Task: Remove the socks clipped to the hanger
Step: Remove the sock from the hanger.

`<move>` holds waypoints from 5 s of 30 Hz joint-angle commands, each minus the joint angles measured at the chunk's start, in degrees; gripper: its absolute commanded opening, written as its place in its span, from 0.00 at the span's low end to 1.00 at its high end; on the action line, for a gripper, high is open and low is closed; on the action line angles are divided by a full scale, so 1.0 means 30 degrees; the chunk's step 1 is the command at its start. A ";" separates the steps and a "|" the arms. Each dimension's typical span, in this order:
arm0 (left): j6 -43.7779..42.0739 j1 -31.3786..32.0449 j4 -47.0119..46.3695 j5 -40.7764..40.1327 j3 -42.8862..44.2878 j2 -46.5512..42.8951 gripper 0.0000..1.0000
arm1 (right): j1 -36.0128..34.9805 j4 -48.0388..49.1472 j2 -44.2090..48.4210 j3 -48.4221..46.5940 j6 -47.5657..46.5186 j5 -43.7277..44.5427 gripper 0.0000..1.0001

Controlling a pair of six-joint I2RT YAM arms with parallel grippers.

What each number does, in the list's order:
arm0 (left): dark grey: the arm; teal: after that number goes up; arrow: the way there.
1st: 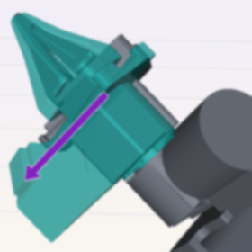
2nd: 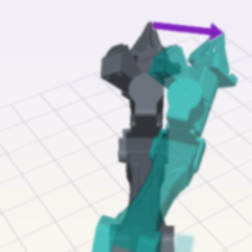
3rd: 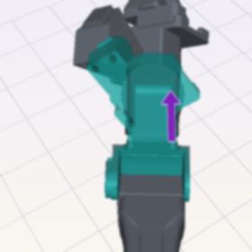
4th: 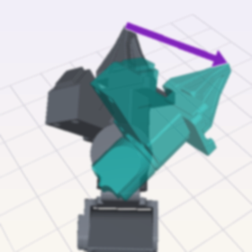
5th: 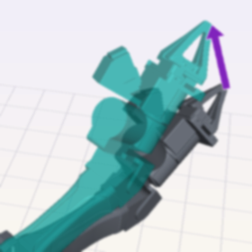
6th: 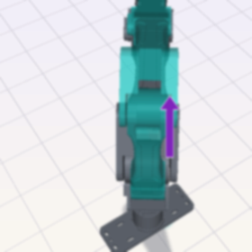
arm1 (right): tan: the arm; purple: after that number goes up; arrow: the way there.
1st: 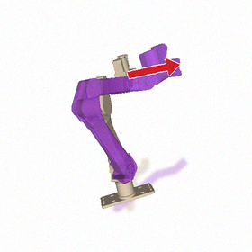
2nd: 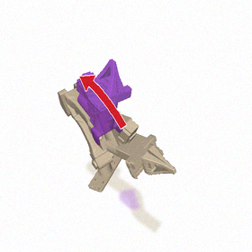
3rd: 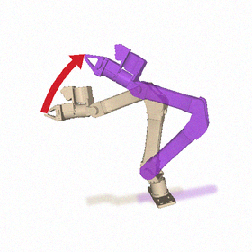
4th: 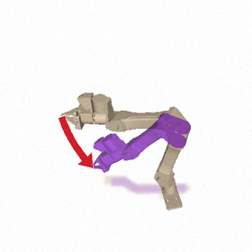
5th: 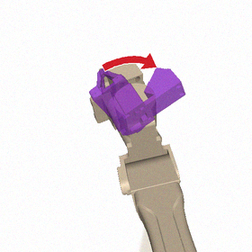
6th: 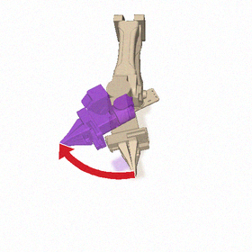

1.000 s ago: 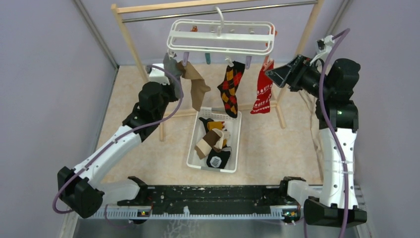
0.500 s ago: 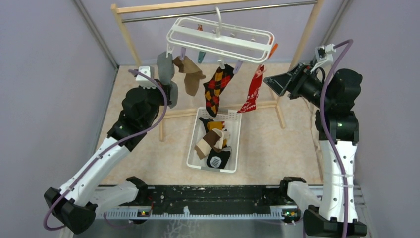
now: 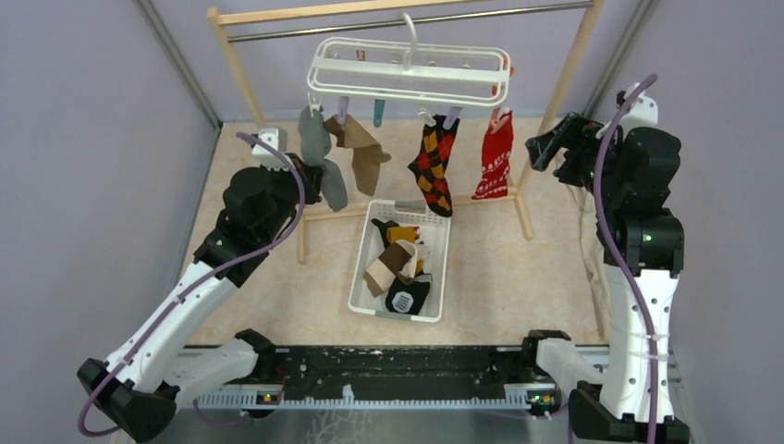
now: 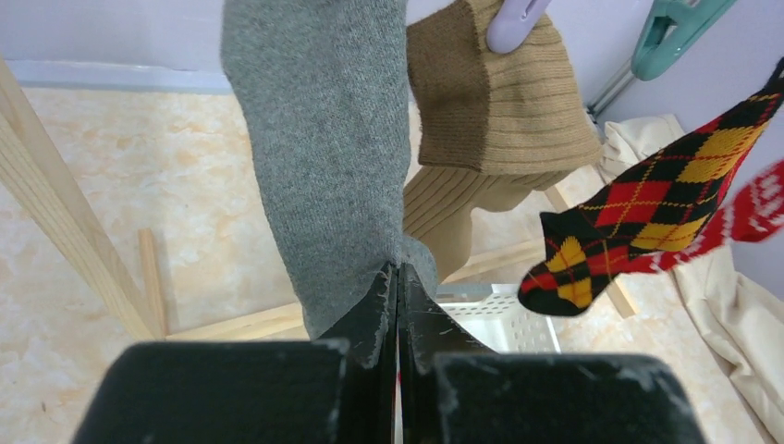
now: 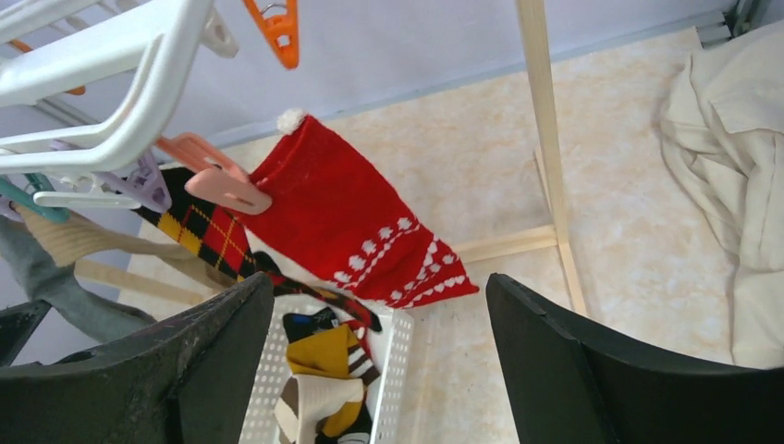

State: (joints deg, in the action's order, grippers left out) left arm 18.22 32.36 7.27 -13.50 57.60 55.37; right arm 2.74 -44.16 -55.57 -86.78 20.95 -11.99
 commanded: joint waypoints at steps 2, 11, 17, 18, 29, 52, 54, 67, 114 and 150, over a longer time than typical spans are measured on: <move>0.0840 0.0046 0.0491 0.1243 0.0732 -0.0498 0.00 | -0.0153 0.1295 0.0212 -0.0124 0.0251 -0.2164 0.84; 0.1419 0.0765 0.1240 0.2248 0.1195 -0.0566 0.00 | -0.1420 0.2942 -0.0182 -0.0319 0.1245 -0.9134 0.78; 0.1413 0.2116 0.1834 0.1819 0.1828 -0.0145 0.00 | -0.7327 0.2184 -0.1341 -0.0981 -0.0078 -0.6552 0.76; 0.1433 0.2366 0.1914 0.1714 0.1943 -0.0125 0.00 | -0.8465 0.2032 -0.1636 -0.0984 -0.0316 -0.5639 0.76; 0.1661 0.5236 0.2228 0.0328 0.2841 0.0491 0.00 | -1.6964 0.6110 -0.3491 0.2153 -0.1514 0.0183 0.79; 0.2158 0.7077 0.2382 0.0134 0.3462 0.0842 0.00 | -1.7910 1.3278 -0.4644 0.6281 -0.2414 0.1372 0.62; 0.2146 0.7085 0.2535 -0.0126 0.3400 0.0756 0.02 | -1.7934 1.3274 -0.4656 0.6335 -0.2363 0.1177 0.39; 0.0995 0.7057 0.5932 -0.3481 0.4790 0.0062 0.99 | -1.8087 1.2290 -0.4131 0.7100 -0.2334 0.0358 0.00; -0.0025 0.7026 0.7248 -0.7981 1.0747 0.4312 0.97 | -2.3888 0.9883 -0.6294 0.4466 -0.1418 1.3167 0.00; 0.0197 0.7026 0.6735 -0.8828 1.1397 0.5413 0.71 | -2.4496 0.9457 -0.7168 0.3943 -0.0816 1.4221 0.00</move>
State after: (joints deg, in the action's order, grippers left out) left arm 18.57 53.28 29.34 -39.05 89.65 71.13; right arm -70.02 -16.82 -76.60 -71.40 18.13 29.47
